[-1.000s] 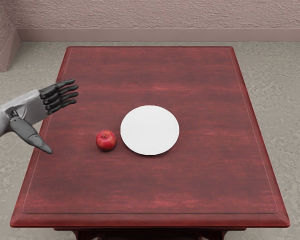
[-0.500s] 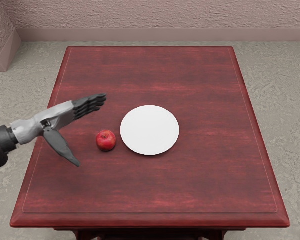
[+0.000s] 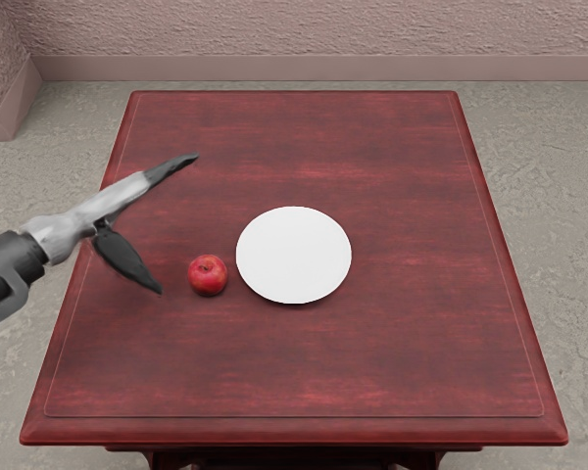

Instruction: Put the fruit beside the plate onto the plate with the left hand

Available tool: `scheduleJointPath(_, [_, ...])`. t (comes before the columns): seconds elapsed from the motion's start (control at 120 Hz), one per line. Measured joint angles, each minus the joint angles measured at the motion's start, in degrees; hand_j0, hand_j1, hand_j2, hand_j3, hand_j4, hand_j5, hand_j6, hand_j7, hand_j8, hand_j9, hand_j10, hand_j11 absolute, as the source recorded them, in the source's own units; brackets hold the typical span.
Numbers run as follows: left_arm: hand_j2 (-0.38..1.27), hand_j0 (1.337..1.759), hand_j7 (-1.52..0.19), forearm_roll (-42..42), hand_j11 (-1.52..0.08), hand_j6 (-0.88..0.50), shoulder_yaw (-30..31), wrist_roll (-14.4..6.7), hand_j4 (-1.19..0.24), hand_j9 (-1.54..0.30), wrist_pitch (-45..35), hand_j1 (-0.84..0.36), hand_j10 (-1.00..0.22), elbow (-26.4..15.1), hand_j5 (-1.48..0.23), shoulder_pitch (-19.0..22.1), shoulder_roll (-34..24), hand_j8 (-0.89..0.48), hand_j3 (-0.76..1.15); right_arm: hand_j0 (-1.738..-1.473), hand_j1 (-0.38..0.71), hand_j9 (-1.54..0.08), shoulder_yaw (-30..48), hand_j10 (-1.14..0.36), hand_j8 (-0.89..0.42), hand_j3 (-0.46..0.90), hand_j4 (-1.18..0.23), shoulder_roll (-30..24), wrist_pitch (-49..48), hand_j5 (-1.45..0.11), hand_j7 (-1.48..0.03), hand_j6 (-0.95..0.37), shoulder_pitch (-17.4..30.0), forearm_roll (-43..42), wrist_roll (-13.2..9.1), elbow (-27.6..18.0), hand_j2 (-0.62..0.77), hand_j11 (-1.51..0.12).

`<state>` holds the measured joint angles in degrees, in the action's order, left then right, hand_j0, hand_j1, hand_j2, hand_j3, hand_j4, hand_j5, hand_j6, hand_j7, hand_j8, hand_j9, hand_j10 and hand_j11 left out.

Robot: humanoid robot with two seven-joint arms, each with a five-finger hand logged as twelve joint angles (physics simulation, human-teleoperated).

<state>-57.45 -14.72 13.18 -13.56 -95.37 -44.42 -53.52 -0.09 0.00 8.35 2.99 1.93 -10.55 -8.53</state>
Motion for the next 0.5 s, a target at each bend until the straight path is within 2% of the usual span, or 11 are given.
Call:
scheduleJointPath(0.05, [0.01,1.658,0.00,0.1,0.00,-0.01,2.1,-8.0,0.00,0.00,-0.5,0.35,0.00,-1.5,0.00,-6.4,1.2,-0.01,0.00,-1.658,-0.35,0.00,0.0,0.00,0.00,0.00,0.00,0.0,0.0,0.00,0.00,0.00,0.0,0.0,0.0,0.0,0.00,0.00])
scheduleJointPath(0.117, [0.00,1.658,0.00,1.6,0.00,0.00,5.6,-18.2,0.00,0.00,0.4,0.35,0.00,-2.7,0.00,-12.7,3.3,0.00,0.00,-1.658,-0.35,0.00,0.0,0.00,0.00,0.00,0.00,0.0,0.0,0.00,0.00,0.00,0.0,0.0,0.0,0.0,0.00,0.00])
scheduleJointPath(0.175, [0.00,1.658,0.00,4.2,0.00,0.00,7.8,-27.0,0.00,0.00,4.7,0.35,0.00,-3.3,0.00,-15.6,3.4,0.00,0.00,-1.658,-0.35,0.00,0.0,0.00,0.00,0.00,0.00,0.0,0.0,0.00,0.00,0.00,0.0,0.0,0.0,0.0,0.00,0.00])
scheduleJointPath(0.225, [0.00,1.658,0.00,6.3,0.00,0.00,8.9,-32.0,0.00,0.00,8.7,0.35,0.00,-3.9,0.00,-16.3,3.5,0.00,0.00,-1.658,-0.35,0.00,0.0,0.00,0.00,0.00,0.00,0.0,0.0,0.00,0.00,0.00,0.0,0.0,0.0,0.0,0.00,0.00])
scheduleJointPath(0.275, [0.00,1.658,0.00,8.2,0.00,0.00,9.6,-35.1,0.00,0.00,12.3,0.35,0.00,-4.5,0.00,-18.1,3.6,0.00,0.00,-1.658,-0.35,0.00,0.0,0.00,0.00,0.00,0.00,0.0,0.0,0.00,0.00,0.00,0.0,0.0,0.0,0.0,0.00,0.00])
scheduleJointPath(0.333, [0.00,1.658,0.00,9.8,0.00,-0.01,10.1,-37.3,0.00,0.00,14.7,0.35,0.00,-4.9,0.00,-20.5,4.2,0.00,0.00,-1.658,-0.35,0.00,0.0,0.00,0.00,0.00,0.00,0.0,0.0,0.00,0.00,0.00,0.0,0.0,0.0,0.0,0.00,0.00])
scheduleJointPath(0.5, [0.00,1.658,0.00,11.6,0.00,0.00,11.8,-39.8,0.00,0.00,17.2,0.35,0.00,-5.3,0.00,-28.4,10.9,0.00,0.00,-1.658,-0.35,0.00,0.0,0.00,0.00,0.00,0.00,0.0,0.0,0.00,0.00,0.00,0.0,0.0,0.0,0.0,0.00,0.00])
